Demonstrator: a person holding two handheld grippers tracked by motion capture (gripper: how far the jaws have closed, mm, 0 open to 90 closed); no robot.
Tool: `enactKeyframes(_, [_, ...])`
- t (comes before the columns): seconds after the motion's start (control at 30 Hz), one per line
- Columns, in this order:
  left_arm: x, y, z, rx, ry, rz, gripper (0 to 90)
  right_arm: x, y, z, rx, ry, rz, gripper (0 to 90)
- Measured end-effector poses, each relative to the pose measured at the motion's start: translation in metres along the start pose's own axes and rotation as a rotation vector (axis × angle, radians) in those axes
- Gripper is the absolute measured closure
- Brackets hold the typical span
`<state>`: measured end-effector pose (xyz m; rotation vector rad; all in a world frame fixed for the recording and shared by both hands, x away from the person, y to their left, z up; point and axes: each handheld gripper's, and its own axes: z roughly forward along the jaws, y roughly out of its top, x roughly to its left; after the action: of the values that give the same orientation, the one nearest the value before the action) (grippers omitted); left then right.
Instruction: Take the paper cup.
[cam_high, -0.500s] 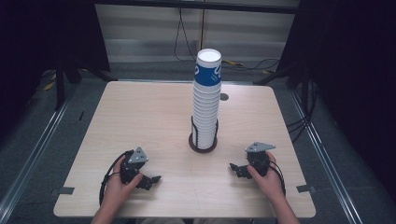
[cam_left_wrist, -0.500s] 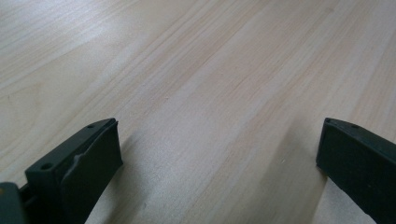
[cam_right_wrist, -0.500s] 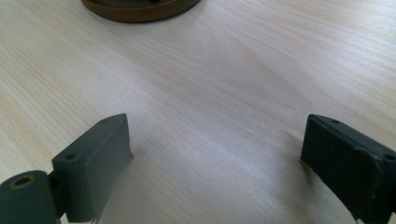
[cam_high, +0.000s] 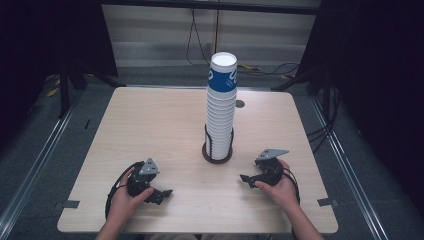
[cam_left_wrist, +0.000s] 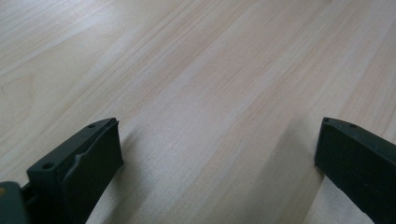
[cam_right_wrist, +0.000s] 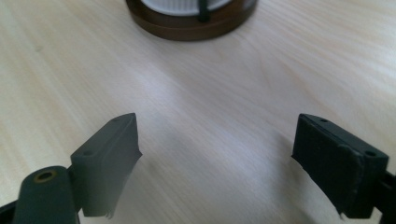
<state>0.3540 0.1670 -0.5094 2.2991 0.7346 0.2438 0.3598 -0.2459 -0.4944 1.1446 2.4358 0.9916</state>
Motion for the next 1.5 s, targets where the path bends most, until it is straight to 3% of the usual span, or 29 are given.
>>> enactKeyframes(0.17, [0.002,0.004,-0.005,0.021,-0.011,0.013,10.3,0.005,0.012,-0.008,0.003,0.04,-0.058,15.8])
enactKeyframes(0.2, [0.001,0.005,-0.006,0.024,-0.012,0.002,17.3,0.006,0.015,-0.01,0.012,0.046,-0.081,15.7])
enactKeyframes(0.23, [0.002,0.006,-0.008,0.03,-0.026,-0.004,18.0,0.007,0.019,-0.012,0.017,0.062,-0.085,15.7])
enactKeyframes(0.3, [0.002,0.008,-0.01,0.036,-0.04,-0.01,17.0,0.006,0.023,-0.014,0.02,0.087,-0.093,16.2])
enactKeyframes(0.53, [0.005,0.021,-0.02,0.04,-0.094,-0.021,16.7,0.006,0.037,-0.016,-0.004,0.1,-0.109,16.0])
enactKeyframes(0.67, [0.008,0.037,-0.03,0.046,-0.104,-0.012,16.6,0.007,0.05,-0.019,-0.013,0.103,-0.102,16.0])
enactKeyframes(0.7, [0.01,0.046,-0.036,0.054,-0.106,0.011,16.6,0.006,0.053,-0.02,-0.024,0.109,-0.107,16.0])
enactKeyframes(0.83, [0.015,0.065,-0.044,0.047,-0.139,-0.007,16.4,0.005,0.063,-0.024,-0.031,0.109,-0.107,15.8])
enactKeyframes(0.93, [0.018,0.078,-0.049,0.071,-0.147,0.009,16.4,0.003,0.07,-0.026,-0.043,0.119,-0.098,15.8])
enactKeyframes(1.07, [0.021,0.09,-0.055,0.057,-0.135,0.014,16.4,0.005,0.079,-0.029,-0.058,0.125,-0.108,15.5])
enactKeyframes(1.13, [0.023,0.098,-0.059,0.059,-0.15,0.007,16.4,0.005,0.081,-0.03,-0.059,0.132,-0.109,15.4])
enactKeyframes(1.3, [0.024,0.12,-0.065,0.086,-0.161,0.049,16.7,0.006,0.091,-0.036,-0.057,0.129,-0.128,15.3])
enactKeyframes(1.5, [0.024,0.132,-0.07,0.117,-0.164,0.05,17.1,0.004,0.102,-0.041,-0.063,0.127,-0.138,15.1])
